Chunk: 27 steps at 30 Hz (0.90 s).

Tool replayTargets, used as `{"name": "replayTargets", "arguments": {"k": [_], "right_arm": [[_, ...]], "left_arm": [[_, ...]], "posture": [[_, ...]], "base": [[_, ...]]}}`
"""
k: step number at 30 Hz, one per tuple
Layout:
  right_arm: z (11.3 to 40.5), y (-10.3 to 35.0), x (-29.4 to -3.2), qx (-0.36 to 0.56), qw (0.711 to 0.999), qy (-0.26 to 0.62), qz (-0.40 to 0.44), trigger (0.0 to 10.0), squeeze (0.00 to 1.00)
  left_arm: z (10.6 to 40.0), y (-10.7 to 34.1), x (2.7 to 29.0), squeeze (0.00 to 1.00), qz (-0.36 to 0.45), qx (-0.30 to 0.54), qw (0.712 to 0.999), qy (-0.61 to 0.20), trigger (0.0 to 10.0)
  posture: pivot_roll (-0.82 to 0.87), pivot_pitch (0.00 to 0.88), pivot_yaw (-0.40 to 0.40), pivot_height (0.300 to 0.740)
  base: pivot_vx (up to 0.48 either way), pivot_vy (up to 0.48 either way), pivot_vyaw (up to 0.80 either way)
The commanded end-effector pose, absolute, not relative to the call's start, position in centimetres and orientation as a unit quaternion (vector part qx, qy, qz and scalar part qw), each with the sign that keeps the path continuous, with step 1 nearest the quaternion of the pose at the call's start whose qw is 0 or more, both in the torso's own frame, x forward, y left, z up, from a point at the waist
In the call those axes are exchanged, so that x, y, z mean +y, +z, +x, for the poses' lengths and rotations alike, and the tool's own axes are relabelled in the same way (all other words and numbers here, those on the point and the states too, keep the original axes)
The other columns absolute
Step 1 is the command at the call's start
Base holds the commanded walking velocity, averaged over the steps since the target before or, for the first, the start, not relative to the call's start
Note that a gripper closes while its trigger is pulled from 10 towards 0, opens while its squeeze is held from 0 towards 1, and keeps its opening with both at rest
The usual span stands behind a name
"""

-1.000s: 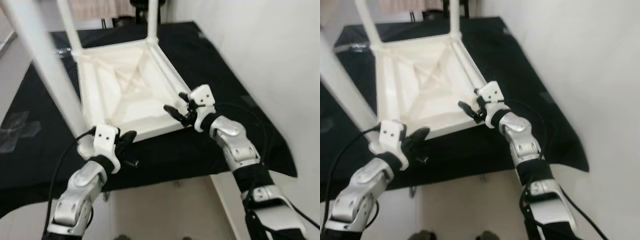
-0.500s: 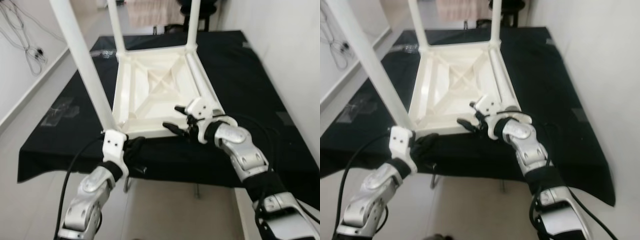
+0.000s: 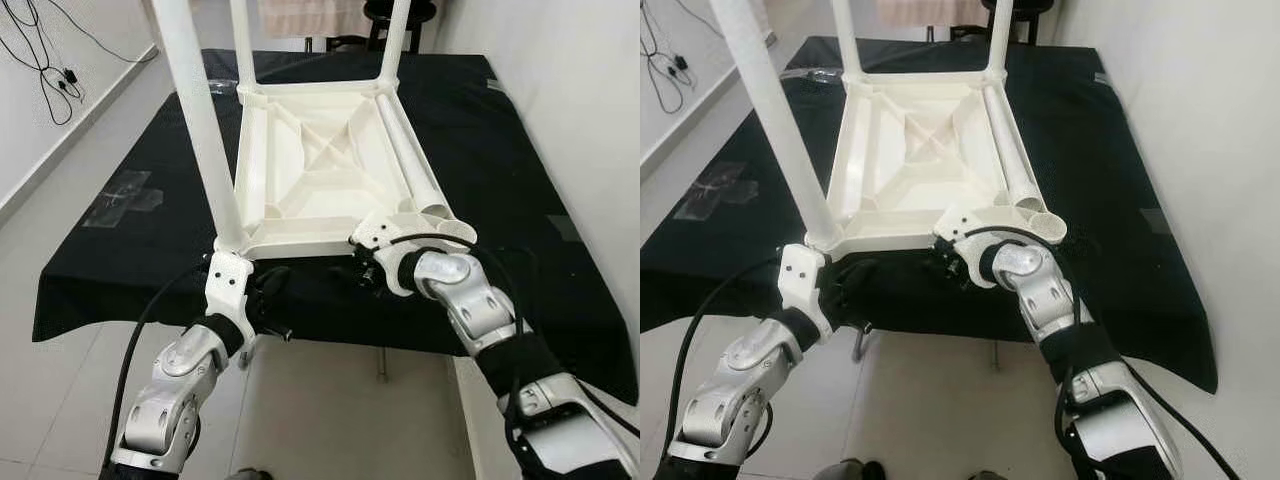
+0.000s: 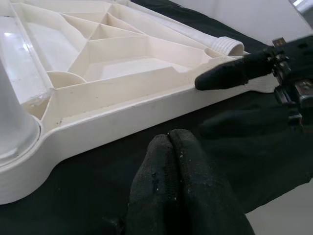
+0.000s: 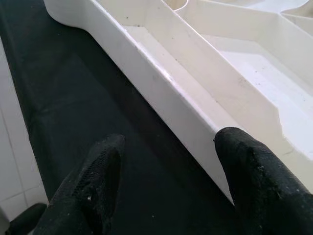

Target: Building children table

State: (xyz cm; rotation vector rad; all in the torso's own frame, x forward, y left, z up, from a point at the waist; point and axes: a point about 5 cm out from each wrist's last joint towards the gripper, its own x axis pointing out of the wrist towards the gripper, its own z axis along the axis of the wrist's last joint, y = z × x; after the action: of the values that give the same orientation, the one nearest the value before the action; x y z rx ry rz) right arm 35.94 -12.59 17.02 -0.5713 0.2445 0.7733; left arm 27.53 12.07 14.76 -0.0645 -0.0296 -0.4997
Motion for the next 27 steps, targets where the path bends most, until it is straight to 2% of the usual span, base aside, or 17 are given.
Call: {"name": "replayTargets", "arguments": {"k": [1,9,12,18,19,21,22,27], "right_arm": [[36.2,16.9,-12.7,0.133,0.877,0.363,-0.286,10.0,0.0],[37.2,18.4,-11.2,0.125,0.877,0.365,-0.285,10.0,0.0],[37.8,18.0,-10.2,0.156,0.864,0.372,-0.301,10.0,0.0],[38.3,16.9,-9.9,0.212,0.852,0.363,-0.311,10.0,0.0],[38.7,16.5,-9.8,0.236,0.857,0.342,-0.304,7.4,0.0],[38.8,16.4,-9.7,0.244,0.858,0.336,-0.301,7.4,0.0],[38.9,16.5,-9.3,0.246,0.859,0.336,-0.297,0.0,0.0],[38.9,16.9,-8.1,0.243,0.855,0.355,-0.288,0.0,0.0]], "left_arm": [[27.4,14.3,12.2,0.0,-0.026,0.0,0.968,-0.249,10.0],[27.3,14.1,12.1,0.0,-0.025,0.002,0.967,-0.253,10.0],[27.2,14.1,12.0,0.0,-0.025,0.003,0.967,-0.254,10.0],[27.1,14.1,11.8,0.0,-0.026,0.003,0.967,-0.255,10.0],[27.0,14.1,11.8,0.0,-0.026,0.003,0.967,-0.254,10.0],[26.9,14.1,11.7,0.0,-0.026,0.003,0.967,-0.254,10.0],[26.9,14.1,11.8,0.0,-0.026,0.003,0.967,-0.253,10.0],[26.8,14.1,12.0,0.0,-0.026,0.003,0.968,-0.25,10.0]], "posture": [[0.02,0.143,-0.005,0.74],[0.03,0.141,-0.009,0.74],[0.03,0.142,-0.012,0.74],[0.04,0.144,-0.019,0.74],[0.05,0.146,-0.024,0.74],[0.05,0.147,-0.024,0.74],[0.05,0.151,-0.028,0.74],[0.05,0.154,-0.031,0.74]], "base": [[0.0,0.0,0.0],[0.0,0.0,0.0],[0.0,0.0,0.0],[0.0,0.0,0.0],[0.0,0.0,0.0],[0.0,0.0,0.0],[0.0,0.0,0.0],[0.0,0.0,0.0]]}}
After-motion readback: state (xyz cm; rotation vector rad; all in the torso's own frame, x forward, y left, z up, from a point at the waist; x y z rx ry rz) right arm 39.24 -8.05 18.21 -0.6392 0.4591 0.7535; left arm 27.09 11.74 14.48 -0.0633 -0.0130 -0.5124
